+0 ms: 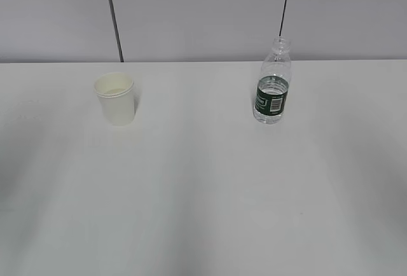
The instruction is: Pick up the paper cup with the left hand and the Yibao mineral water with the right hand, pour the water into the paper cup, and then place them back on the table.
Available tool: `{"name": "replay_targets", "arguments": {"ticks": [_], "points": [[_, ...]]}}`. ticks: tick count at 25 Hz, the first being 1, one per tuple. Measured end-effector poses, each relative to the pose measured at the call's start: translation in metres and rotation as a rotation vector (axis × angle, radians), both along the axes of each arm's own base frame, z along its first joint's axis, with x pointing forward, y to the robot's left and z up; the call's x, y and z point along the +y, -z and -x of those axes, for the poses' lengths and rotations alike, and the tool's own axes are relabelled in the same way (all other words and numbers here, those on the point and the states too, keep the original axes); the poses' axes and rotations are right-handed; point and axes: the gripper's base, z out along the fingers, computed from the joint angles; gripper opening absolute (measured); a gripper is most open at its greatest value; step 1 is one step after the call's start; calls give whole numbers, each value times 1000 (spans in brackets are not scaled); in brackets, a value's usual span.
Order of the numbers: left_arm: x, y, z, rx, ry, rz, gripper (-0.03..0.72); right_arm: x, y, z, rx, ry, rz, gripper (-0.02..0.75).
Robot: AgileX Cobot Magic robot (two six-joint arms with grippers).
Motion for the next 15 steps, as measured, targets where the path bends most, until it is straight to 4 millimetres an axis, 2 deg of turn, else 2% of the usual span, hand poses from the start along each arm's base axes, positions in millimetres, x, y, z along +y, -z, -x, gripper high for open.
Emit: {"name": "replay_targets", "arguments": {"ticks": [7, 12, 15], "points": [[1, -24, 44, -175, 9, 70, 531, -2, -1, 44, -125, 2, -8, 586], [3, -34, 74, -288, 16, 98, 531, -5, 12, 59, -142, 9, 6, 585], [5, -29, 94, -336, 20, 114, 531, -6, 21, 68, -147, 12, 14, 585]]}}
